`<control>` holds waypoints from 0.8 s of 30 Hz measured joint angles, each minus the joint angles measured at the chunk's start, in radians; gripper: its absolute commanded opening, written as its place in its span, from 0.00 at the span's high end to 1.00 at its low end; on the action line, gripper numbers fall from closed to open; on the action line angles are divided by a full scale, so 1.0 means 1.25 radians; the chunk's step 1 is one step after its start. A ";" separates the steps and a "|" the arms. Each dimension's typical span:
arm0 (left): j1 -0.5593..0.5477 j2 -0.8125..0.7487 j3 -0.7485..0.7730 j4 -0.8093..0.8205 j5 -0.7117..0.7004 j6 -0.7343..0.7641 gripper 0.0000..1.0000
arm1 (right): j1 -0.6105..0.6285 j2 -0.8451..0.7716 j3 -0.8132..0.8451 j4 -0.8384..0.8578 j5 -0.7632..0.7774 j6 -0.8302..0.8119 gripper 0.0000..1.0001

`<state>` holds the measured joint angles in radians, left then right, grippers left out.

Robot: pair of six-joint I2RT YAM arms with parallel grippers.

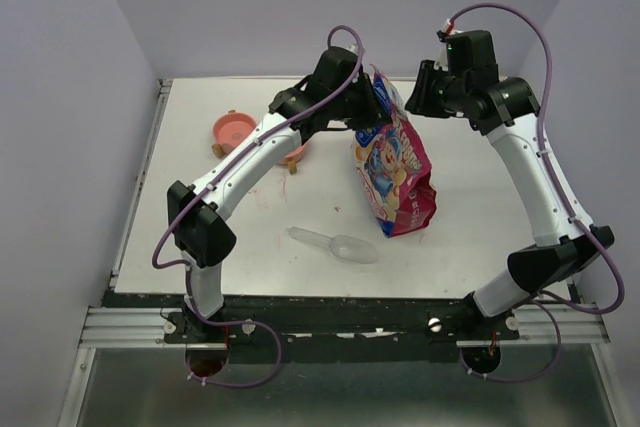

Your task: Serve the pet food

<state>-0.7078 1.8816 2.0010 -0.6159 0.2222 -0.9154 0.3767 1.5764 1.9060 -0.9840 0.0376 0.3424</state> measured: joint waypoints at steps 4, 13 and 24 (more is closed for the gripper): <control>0.000 0.001 0.005 0.000 0.001 -0.008 0.76 | -0.009 -0.002 -0.005 0.008 -0.014 -0.005 0.62; 0.001 0.006 0.027 0.001 0.006 -0.021 0.74 | -0.010 -0.002 -0.034 0.031 -0.071 -0.027 0.57; 0.006 0.009 0.027 0.000 0.015 -0.025 0.73 | -0.010 -0.016 -0.032 0.033 -0.099 -0.046 0.60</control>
<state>-0.7002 1.8927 2.0346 -0.6163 0.2405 -0.9470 0.3645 1.5566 1.8656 -0.9428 -0.0868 0.2852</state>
